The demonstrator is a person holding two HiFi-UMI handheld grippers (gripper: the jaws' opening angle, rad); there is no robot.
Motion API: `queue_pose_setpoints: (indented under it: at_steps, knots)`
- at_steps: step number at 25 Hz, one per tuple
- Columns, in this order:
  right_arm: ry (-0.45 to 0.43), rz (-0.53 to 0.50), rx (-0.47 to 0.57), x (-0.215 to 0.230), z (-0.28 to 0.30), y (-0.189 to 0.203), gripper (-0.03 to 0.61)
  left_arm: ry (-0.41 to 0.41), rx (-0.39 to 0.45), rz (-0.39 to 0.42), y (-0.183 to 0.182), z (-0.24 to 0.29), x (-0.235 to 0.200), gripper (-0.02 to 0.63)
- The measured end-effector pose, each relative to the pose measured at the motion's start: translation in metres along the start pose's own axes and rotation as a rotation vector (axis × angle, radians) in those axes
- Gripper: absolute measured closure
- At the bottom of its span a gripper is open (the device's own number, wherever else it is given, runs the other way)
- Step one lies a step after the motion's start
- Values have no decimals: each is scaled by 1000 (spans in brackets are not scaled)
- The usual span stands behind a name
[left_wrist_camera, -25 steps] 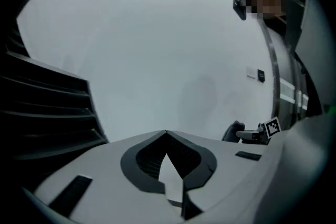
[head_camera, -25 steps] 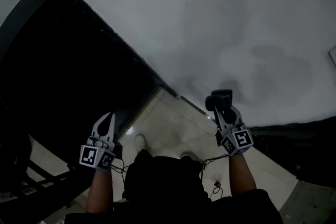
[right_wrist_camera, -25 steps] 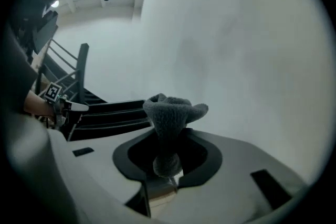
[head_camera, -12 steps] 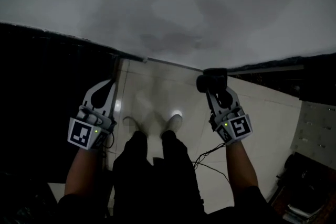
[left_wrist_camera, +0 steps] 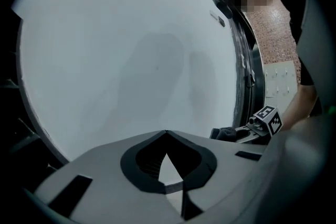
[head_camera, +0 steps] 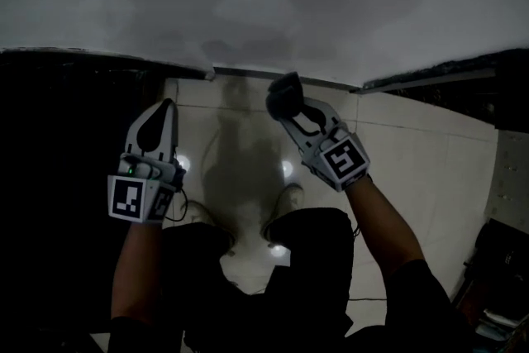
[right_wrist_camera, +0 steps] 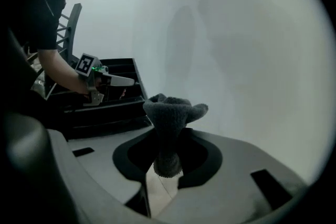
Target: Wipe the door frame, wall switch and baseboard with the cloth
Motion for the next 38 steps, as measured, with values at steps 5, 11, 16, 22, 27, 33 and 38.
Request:
queue_pose_setpoints:
  at_steps: [5, 11, 16, 22, 27, 33, 38]
  knots:
    - [-97, -116, 25, 3, 109, 95, 483, 6, 60, 59, 115, 29, -42, 611]
    - [-217, -156, -18, -26, 198, 160, 483, -77, 46, -204, 143, 28, -81, 611]
    - [-240, -62, -42, -39, 253, 186, 483, -63, -17, -127, 146, 22, -67, 611]
    - [-180, -209, -120, -43, 322, 224, 483, -39, 22, -197, 126, -3, -58, 611]
    - [-75, -155, -166, -19, 346, 243, 483, -56, 8, -200, 120, -9, -58, 611]
    - [62, -137, -207, 11, 332, 263, 483, -16, 9, -167, 116, -6, -48, 611]
    - [141, -93, -214, 36, 303, 277, 483, 13, -10, -77, 116, 15, -24, 611]
Point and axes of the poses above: the fingertips, and each gripper's own axes: z forward along the fingers, x to its right, y out of its underside, the point moved 4 cm from there along -z, backward along the fingers, and after that the axes turned 3 degrees about -z, right-handed, at the moved point
